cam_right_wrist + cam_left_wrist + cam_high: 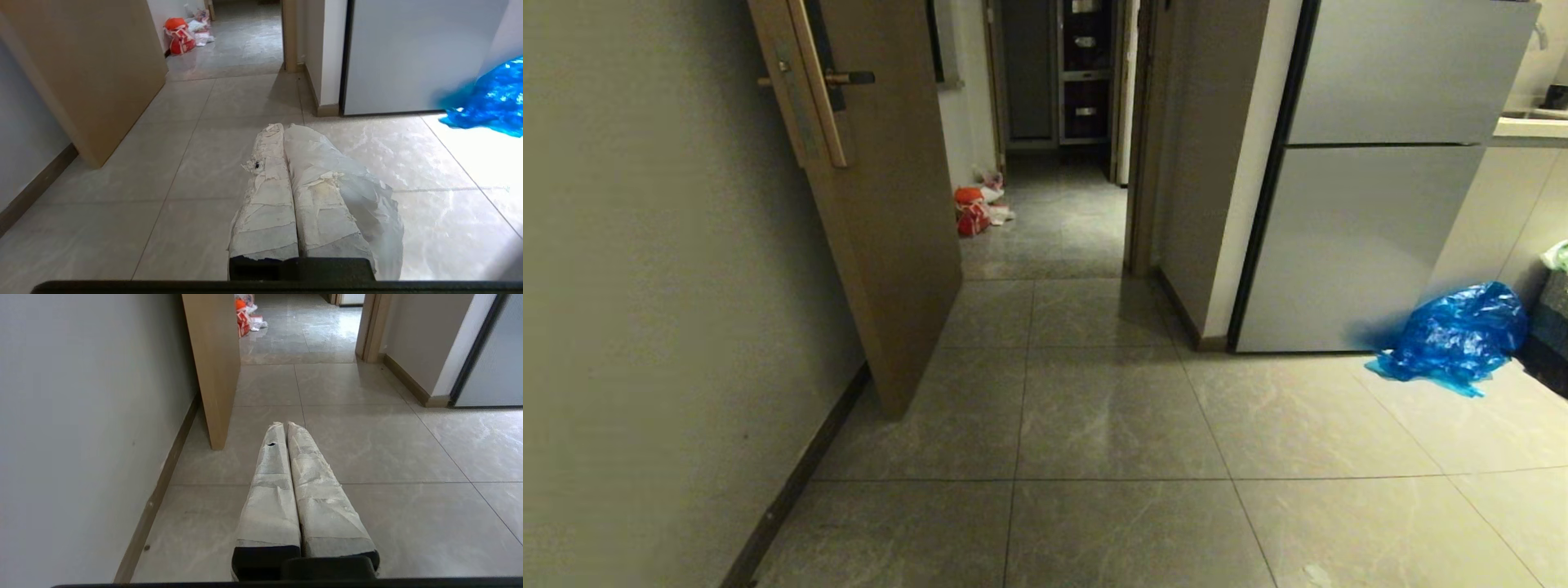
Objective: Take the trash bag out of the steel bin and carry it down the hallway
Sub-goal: Put the trash bag at the door
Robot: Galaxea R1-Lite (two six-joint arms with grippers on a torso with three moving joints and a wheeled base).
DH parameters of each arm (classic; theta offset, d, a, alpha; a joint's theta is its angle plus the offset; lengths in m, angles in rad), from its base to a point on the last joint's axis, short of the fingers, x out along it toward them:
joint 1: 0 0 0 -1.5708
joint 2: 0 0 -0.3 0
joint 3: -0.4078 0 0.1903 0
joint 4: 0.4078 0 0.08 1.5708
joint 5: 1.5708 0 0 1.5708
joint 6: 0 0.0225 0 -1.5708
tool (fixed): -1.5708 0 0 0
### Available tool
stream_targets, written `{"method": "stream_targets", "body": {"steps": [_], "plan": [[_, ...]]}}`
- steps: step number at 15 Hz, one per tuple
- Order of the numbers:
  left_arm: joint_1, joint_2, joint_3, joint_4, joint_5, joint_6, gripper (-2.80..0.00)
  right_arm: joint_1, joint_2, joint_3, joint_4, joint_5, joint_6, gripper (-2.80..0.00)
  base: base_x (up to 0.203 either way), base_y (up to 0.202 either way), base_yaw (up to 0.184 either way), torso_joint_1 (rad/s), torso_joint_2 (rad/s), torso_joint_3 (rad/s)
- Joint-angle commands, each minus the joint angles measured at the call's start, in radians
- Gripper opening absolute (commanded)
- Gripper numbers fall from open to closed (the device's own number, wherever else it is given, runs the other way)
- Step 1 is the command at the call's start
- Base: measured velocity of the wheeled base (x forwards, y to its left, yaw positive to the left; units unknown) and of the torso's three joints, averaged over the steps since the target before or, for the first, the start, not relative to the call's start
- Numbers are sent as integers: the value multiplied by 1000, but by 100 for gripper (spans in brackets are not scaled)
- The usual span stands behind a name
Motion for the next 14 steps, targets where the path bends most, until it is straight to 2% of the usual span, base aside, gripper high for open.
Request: {"method": "stream_targets", "body": {"steps": [1,14], "plan": [[0,0,2,0,0,0,-280,0,0,0,-1,0,1,-280,191,0,4,4,2,5],[0,0,2,0,0,-4,-280,0,0,0,-1,0,1,-280,193,0,1,1,3,2]]}}
